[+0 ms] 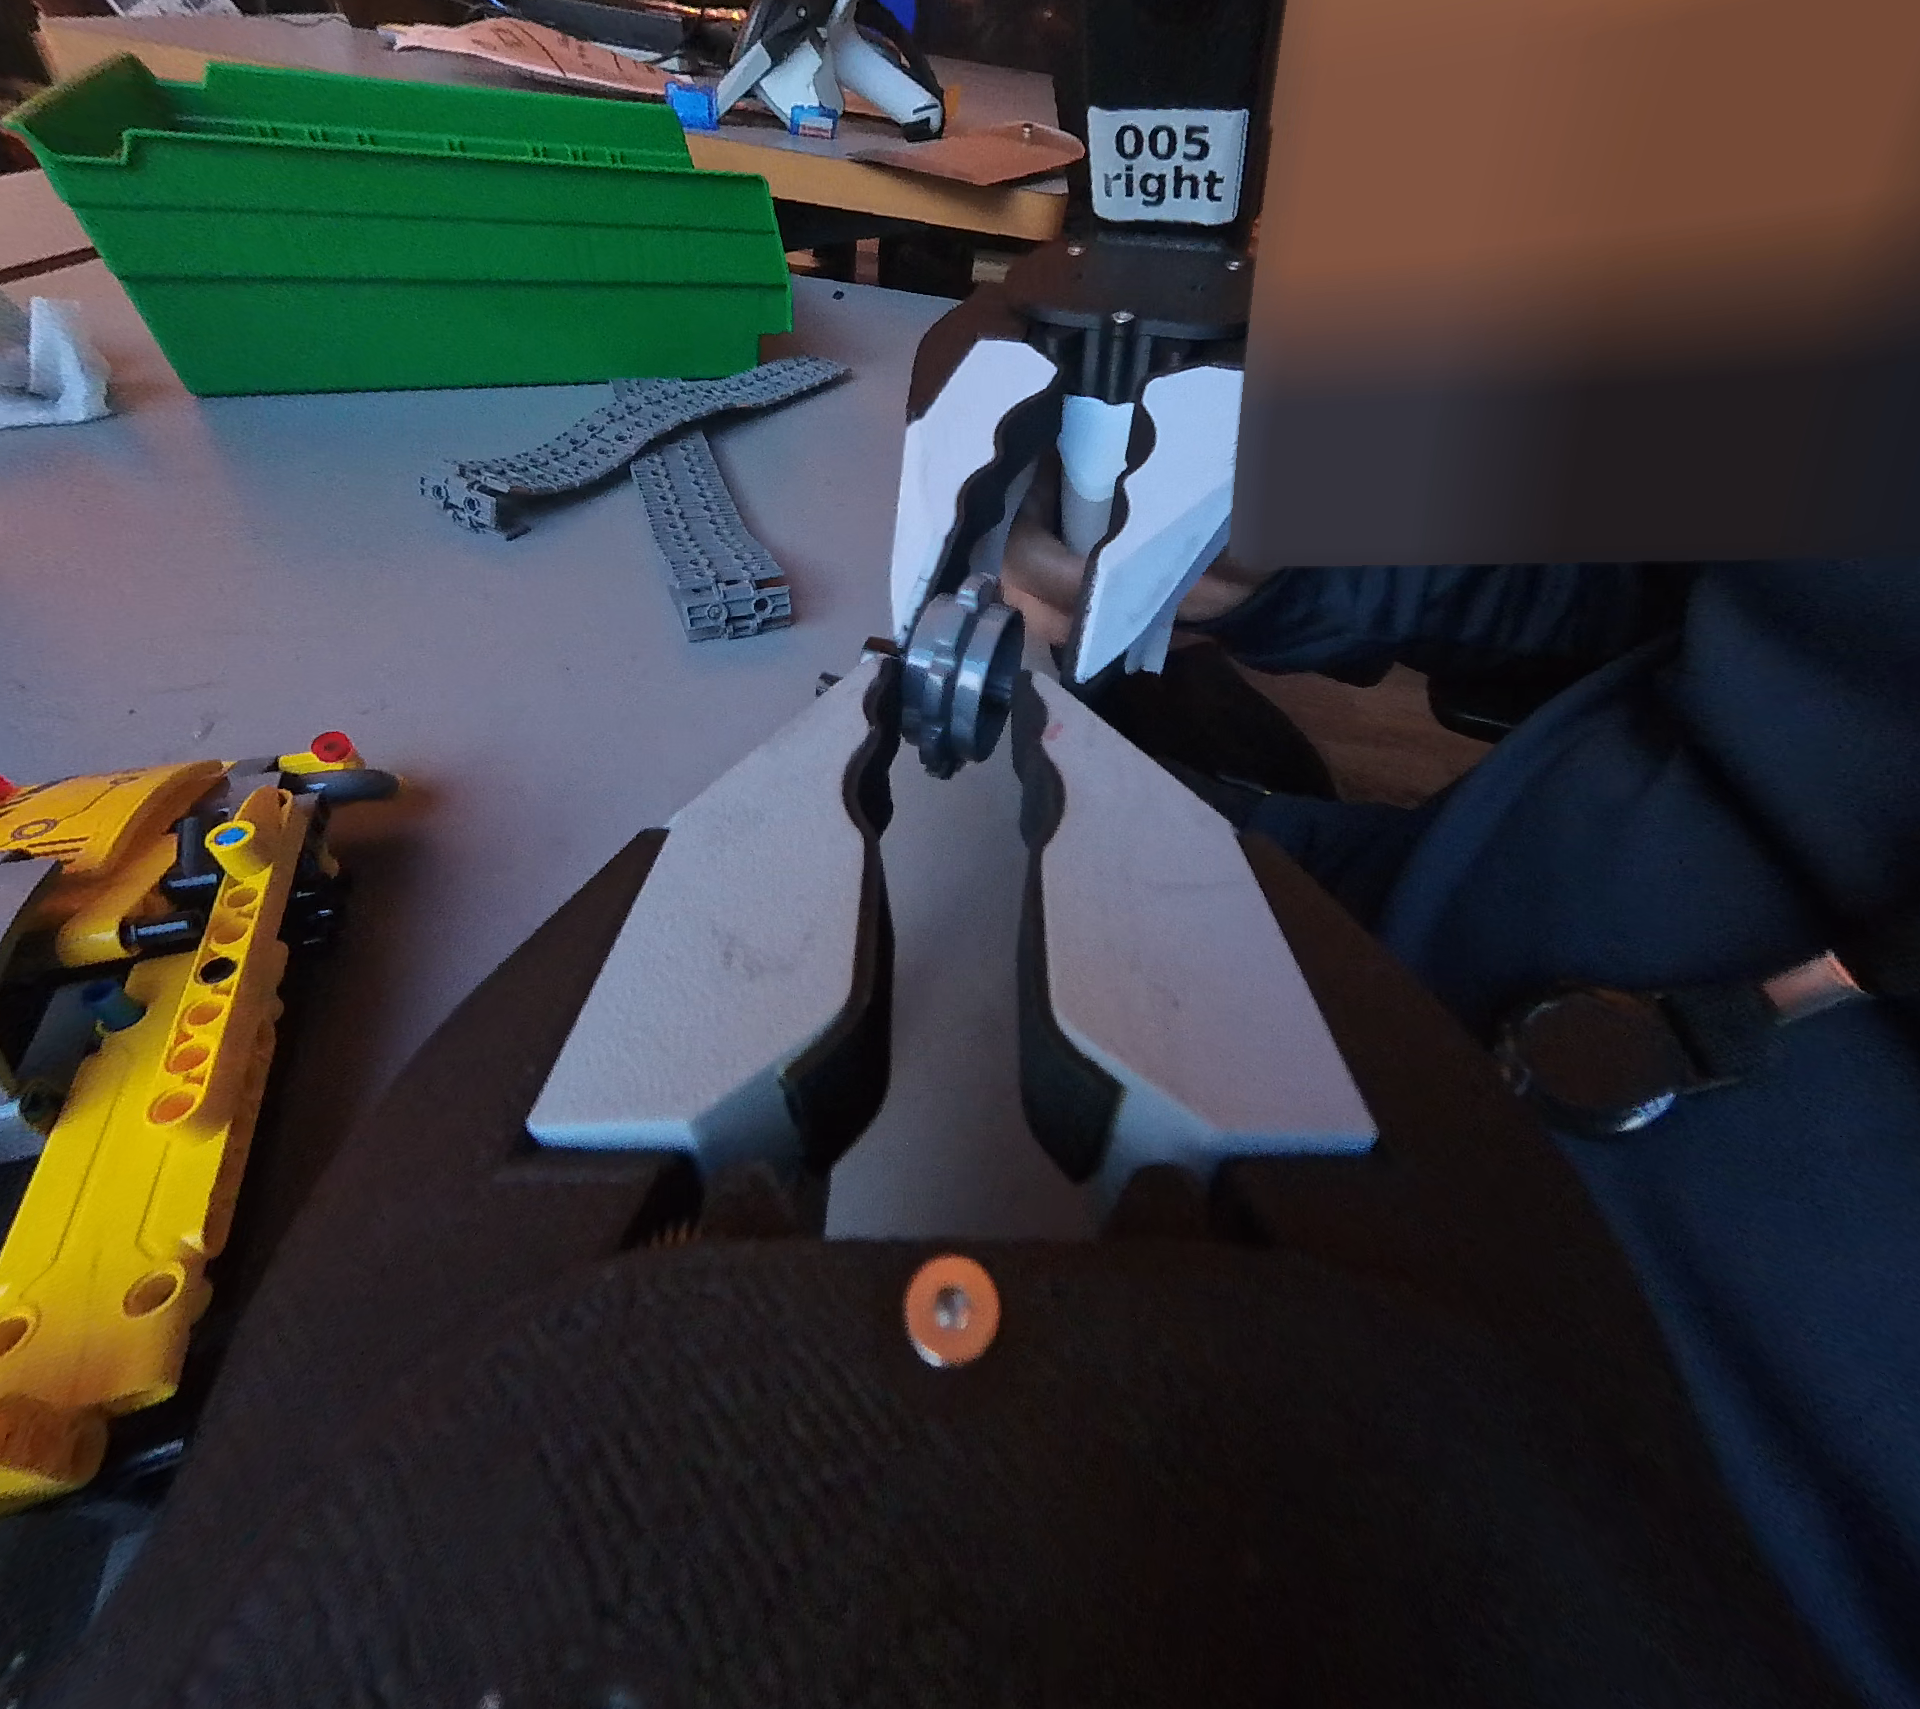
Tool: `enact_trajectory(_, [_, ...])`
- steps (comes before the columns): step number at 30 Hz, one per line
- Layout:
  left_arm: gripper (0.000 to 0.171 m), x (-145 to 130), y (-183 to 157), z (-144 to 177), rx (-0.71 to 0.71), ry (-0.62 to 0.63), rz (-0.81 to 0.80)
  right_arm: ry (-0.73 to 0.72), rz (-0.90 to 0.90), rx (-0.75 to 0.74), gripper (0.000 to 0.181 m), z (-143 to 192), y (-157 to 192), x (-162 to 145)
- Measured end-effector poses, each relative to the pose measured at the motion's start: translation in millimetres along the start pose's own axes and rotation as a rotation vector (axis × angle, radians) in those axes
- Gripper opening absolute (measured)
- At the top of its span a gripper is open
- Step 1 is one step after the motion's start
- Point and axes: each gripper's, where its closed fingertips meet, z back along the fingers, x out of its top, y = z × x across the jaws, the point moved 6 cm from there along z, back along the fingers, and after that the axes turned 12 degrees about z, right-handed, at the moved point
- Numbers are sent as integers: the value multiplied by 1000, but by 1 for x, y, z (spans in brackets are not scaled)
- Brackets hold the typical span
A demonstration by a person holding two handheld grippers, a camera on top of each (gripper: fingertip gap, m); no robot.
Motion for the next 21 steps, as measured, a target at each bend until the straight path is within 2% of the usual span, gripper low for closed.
enact_trajectory(3, [18, -1, -1, 1, 27, 9, -38, 7, 23, -3, 21, -2, 4, 0])
enact_trajectory(4, [16, -1, -2, 2, 51, -1, -82, 9, 33, -9, 14, -2, 6, 1])
enact_trajectory(6, [15, 2, -6, 3, 79, -47, -152, -29, 15, -13, 13, -1, 7, 3])
enact_trajectory(9, [15, 6, -5, 2, 16, -70, -78, -43, 24, -9, 14, 1, 4, 8])
enact_trajectory(12, [15, 10, 1, 1, 71, -82, -67, 10, 100, -69, 15, 7, -4, 13])
enact_trajectory(14, [15, 13, 7, 5, 87, -128, -4, 19, 133, -104, 19, 14, -6, 16])
enact_trajectory(18, [15, 16, 15, 8, 6, -234, 182, 57, 146, -155, 22, 10, -6, 13])
enact_trajectory(21, [14, 18, 16, 10, -11, -276, 220, 57, 140, -213, 16, 6, -12, 13])
